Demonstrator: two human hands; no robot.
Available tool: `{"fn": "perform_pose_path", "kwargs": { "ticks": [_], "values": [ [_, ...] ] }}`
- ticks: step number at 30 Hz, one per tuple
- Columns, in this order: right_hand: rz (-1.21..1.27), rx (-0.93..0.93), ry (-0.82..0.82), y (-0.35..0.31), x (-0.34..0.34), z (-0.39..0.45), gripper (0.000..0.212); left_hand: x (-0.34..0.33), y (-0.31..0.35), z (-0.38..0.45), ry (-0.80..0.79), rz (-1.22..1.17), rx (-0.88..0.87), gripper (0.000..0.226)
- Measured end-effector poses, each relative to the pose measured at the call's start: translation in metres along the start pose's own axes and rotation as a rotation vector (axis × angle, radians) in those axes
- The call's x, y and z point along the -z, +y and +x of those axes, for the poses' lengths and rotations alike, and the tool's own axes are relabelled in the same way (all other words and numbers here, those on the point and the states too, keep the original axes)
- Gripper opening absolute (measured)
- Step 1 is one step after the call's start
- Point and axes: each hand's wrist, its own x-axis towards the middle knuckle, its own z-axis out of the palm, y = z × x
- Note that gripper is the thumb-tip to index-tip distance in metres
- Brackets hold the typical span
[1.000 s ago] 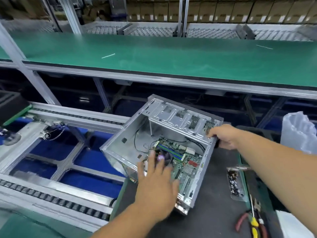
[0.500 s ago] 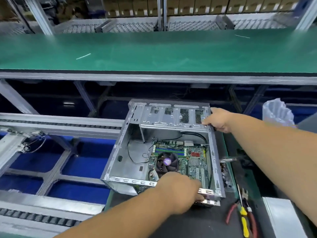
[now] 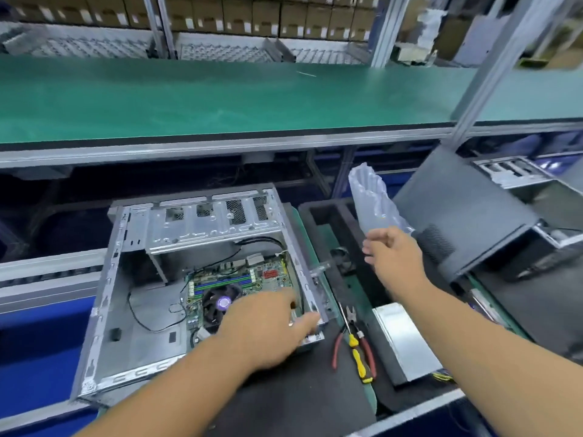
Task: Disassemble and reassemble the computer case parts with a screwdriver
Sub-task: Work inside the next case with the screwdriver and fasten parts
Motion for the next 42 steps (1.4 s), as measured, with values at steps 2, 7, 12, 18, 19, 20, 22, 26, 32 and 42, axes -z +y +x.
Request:
{"fn": "perform_pose_path", "kwargs": {
  "ticks": [2,7,12,18,19,20,22,26,32,42],
  "values": [
    [-0.022,-0.04,0.017,0.019,0.03,-0.01,0.028,0.006,0.022,0.013,0.109,-0.165,-0.036,0.046],
    [-0.408,-0.049,-0.043,0.058,0.078,-0.026,0.014,0.0,0.098,0.048,0.11,-0.52,-0.18,0.033],
    [-0.809,-0.064,-0.18,0.089,0.086,-0.057,0.072,-0.05,0.145,0.099,-0.16,-0.866,0.147,0.022],
    [-0.975,-0.175,-0.353,0.119,0.08,-0.079,0.126,-0.104,0.166,0.127,-0.182,-0.827,0.442,0.029],
    [-0.993,-0.156,-0.351,0.122,0.081,-0.077,0.125,-0.106,0.166,0.13,-0.135,-0.825,0.484,0.03],
    [-0.995,-0.149,-0.352,0.122,0.083,-0.074,0.123,-0.107,0.167,0.131,-0.089,-0.833,0.524,0.028],
    [-0.97,-0.152,-0.372,0.117,0.089,-0.064,0.119,-0.11,0.167,0.135,-0.032,-0.853,0.577,0.019],
    [-0.894,-0.112,-0.378,0.084,0.111,-0.045,0.112,-0.105,0.166,0.135,0.051,-0.995,0.654,0.021],
    [-0.736,0.148,-0.431,-0.008,0.157,-0.028,0.112,-0.061,0.166,0.13,-0.015,-1.296,0.696,0.052],
    [-0.281,0.496,-0.606,-0.158,0.163,0.0,0.113,0.048,0.138,0.085,0.145,-1.967,0.078,0.083]
  ]
}}
